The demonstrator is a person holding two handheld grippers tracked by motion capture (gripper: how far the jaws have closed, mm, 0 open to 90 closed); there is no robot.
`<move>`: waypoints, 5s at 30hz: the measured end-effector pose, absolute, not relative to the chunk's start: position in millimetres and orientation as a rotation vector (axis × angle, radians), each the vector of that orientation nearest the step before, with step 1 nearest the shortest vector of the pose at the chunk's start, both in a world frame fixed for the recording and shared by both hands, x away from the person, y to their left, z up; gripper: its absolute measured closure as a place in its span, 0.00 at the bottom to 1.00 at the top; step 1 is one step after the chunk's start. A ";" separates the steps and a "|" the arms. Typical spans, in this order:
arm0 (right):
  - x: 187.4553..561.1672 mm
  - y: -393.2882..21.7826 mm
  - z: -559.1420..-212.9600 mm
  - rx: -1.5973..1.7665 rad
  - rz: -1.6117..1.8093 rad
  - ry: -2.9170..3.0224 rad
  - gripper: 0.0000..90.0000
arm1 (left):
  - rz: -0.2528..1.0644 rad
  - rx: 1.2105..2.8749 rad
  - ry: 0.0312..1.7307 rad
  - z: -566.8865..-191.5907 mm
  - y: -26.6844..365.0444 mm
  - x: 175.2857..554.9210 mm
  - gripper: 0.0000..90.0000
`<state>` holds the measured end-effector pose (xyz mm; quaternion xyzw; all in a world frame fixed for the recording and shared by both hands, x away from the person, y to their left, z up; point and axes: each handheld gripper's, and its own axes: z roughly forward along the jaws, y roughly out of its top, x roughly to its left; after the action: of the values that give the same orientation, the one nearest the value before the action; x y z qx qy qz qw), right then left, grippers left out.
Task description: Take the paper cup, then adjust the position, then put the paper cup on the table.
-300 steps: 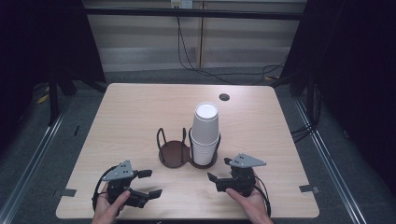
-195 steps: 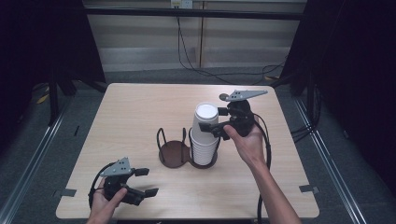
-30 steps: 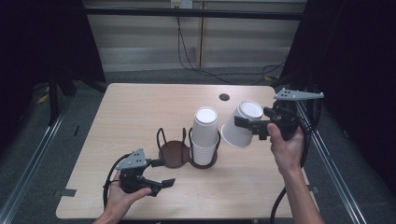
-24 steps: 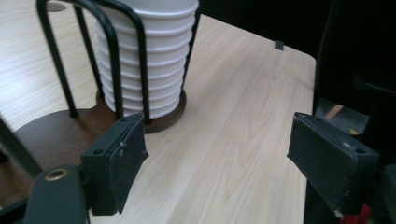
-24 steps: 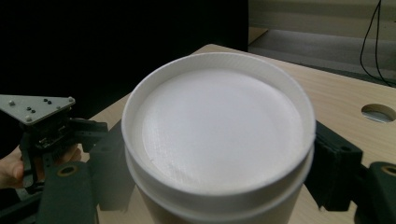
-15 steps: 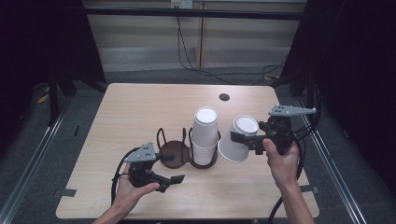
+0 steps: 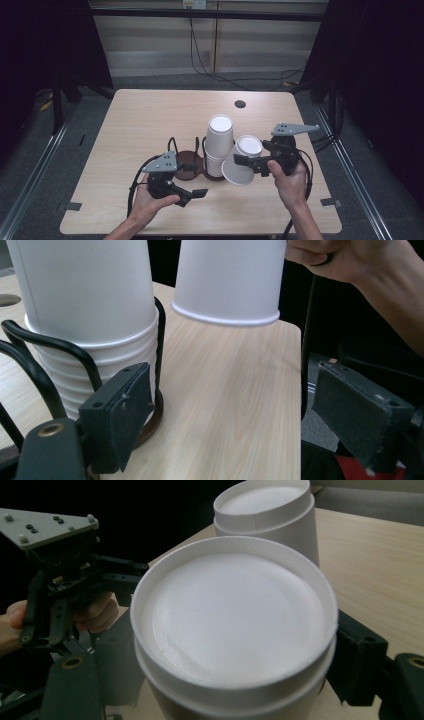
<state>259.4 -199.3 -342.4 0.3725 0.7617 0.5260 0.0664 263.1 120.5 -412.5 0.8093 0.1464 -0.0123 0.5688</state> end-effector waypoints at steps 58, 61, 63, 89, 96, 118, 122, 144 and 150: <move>252.5 -114.1 -373.5 0.938 1.768 2.537 0.26 | -0.067 1.875 0.308 -438.9 108.0 251.0 0.14; 253.3 -114.2 -375.7 0.938 1.778 2.545 0.25 | -0.066 1.889 0.310 -438.3 109.1 251.0 0.16; 253.6 -114.1 -376.2 0.940 1.782 2.547 0.24 | -0.067 1.892 0.311 -437.9 109.6 251.1 0.17; 255.7 -120.7 -379.6 0.915 1.754 2.576 0.15 | -0.088 2.073 0.330 -428.6 119.4 255.3 0.19; 257.3 -126.5 -376.9 0.891 1.741 2.591 0.15 | -0.075 2.112 0.324 -427.0 124.2 257.9 0.19; 255.4 -135.9 -382.2 0.761 1.706 2.650 0.15 | -0.041 2.273 0.266 -418.1 131.5 265.3 0.19; 255.8 -135.9 -382.3 0.736 1.649 2.699 0.15 | -0.040 2.321 0.236 -416.7 130.1 264.1 0.19; 258.5 -128.7 -398.1 0.568 1.411 2.900 0.19 | -0.070 2.490 0.208 -417.8 127.4 263.5 0.20; 258.4 -124.7 -403.8 0.570 1.261 2.994 0.19 | -0.072 2.547 0.191 -422.3 123.7 262.1 0.20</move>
<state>258.4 -124.7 -403.8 0.1722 0.9050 0.3811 -0.0784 262.1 123.7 -422.3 0.9543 0.0715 -0.0270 0.2889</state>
